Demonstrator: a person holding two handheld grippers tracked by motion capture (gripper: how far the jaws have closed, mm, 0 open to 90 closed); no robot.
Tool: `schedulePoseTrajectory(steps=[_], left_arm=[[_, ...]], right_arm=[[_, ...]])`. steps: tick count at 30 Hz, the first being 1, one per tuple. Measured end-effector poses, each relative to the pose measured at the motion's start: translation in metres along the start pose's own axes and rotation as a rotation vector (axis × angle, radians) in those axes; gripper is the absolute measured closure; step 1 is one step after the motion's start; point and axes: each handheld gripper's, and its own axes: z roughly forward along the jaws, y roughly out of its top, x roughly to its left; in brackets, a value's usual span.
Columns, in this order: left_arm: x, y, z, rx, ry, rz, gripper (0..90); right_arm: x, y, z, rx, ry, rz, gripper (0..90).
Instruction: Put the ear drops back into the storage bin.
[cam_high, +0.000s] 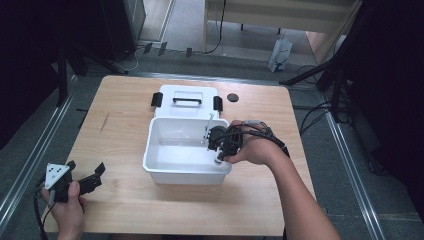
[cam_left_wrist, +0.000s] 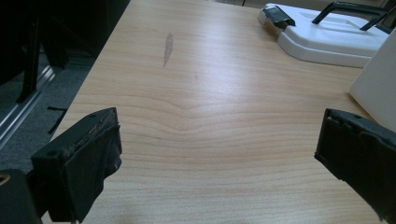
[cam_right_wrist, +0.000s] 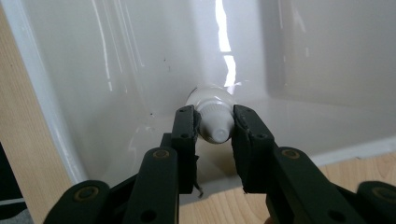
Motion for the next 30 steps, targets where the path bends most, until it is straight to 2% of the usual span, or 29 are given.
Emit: schedulePoseTrajectory(steps=[7, 12, 22, 27, 28, 30], left_arm=[[0.000, 0.000, 0.000, 0.001, -0.001, 0.004, 0.9], [0.000, 0.000, 0.000, 0.002, -0.002, 0.005, 0.9], [0.000, 0.000, 0.000, 0.003, -0.002, 0.005, 0.9], [0.000, 0.000, 0.000, 0.003, -0.005, 0.005, 0.9], [0.000, 0.000, 0.000, 0.002, -0.006, 0.005, 0.9], [0.000, 0.000, 0.000, 0.002, -0.006, 0.005, 0.9]], right_arm=[[0.003, 0.001, 0.018, 0.033, 0.025, -0.052, 71.9], [0.005, 0.002, 0.028, 0.056, 0.026, -0.059, 71.8], [0.005, 0.004, 0.034, 0.078, 0.033, -0.078, 71.8], [0.006, 0.004, 0.035, 0.092, 0.038, -0.072, 71.8], [0.005, 0.005, 0.036, 0.083, 0.040, -0.089, 71.8], [0.006, 0.005, 0.036, 0.096, 0.038, -0.075, 71.8]])
